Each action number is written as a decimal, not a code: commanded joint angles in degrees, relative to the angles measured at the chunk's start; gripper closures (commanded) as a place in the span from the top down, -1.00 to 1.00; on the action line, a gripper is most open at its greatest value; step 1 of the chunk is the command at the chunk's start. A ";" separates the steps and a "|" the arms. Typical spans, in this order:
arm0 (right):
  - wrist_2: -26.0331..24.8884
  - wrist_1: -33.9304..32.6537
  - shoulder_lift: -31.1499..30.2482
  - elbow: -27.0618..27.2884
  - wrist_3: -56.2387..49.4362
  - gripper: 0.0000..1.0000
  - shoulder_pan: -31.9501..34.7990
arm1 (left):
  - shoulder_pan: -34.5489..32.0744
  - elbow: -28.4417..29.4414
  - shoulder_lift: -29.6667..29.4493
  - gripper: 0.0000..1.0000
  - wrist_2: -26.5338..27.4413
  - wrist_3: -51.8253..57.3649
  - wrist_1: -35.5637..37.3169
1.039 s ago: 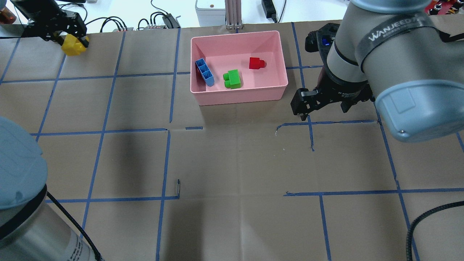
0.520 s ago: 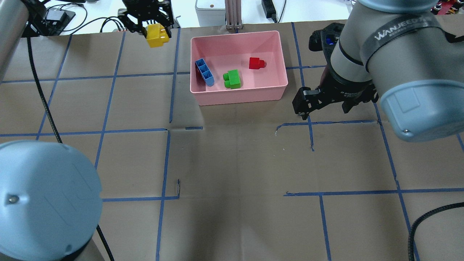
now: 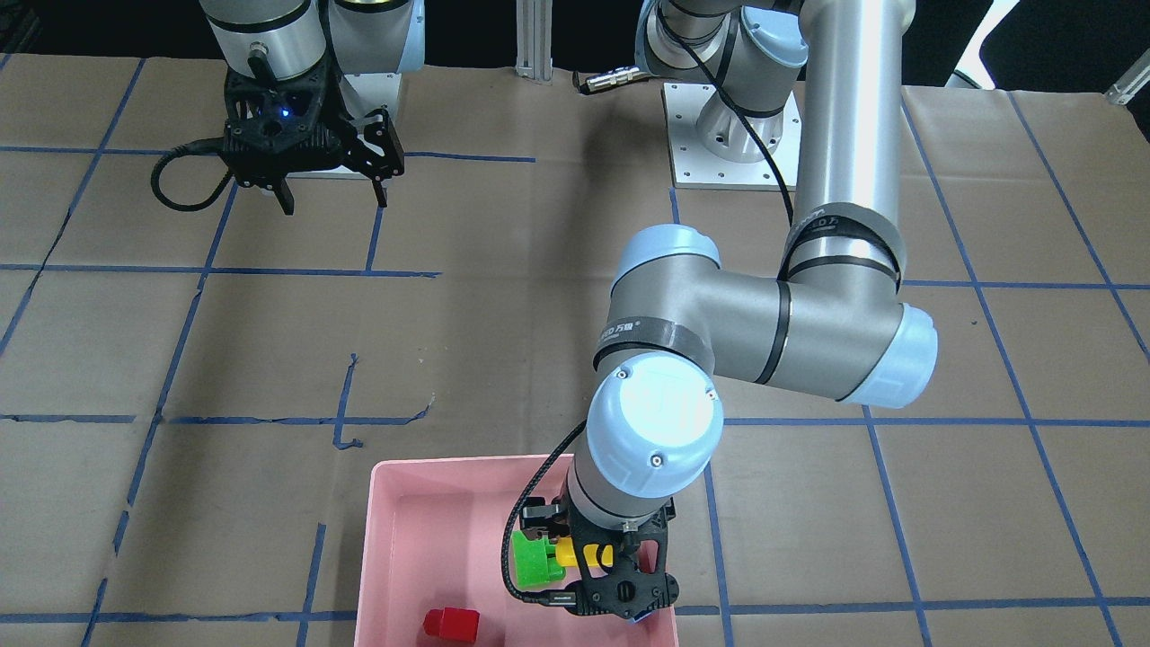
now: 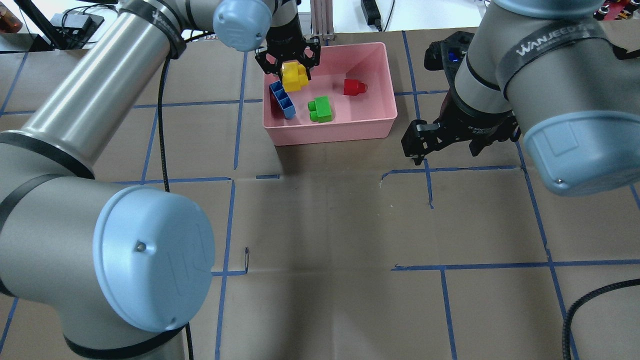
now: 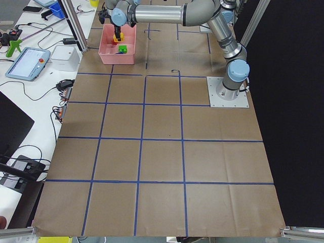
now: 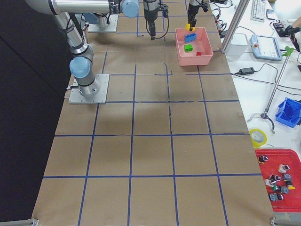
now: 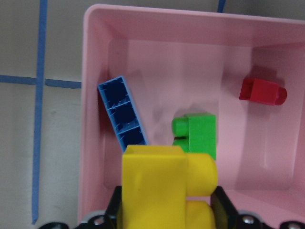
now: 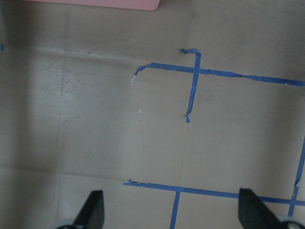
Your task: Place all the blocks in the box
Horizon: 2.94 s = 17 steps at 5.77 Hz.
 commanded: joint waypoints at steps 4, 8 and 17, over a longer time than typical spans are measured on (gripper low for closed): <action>0.10 -0.33 0.38 0.00 0.00 0.99 0.09 | 1.49 0.43 3.76 0.98 0.56 0.93 1.66; 0.01 -0.51 0.47 0.09 0.00 0.99 0.09 | 10.54 -13.66 27.64 0.98 0.74 15.86 -12.14; 0.01 -0.68 0.91 0.09 0.00 0.99 0.26 | 11.17 -28.32 41.95 0.99 3.82 20.63 -12.06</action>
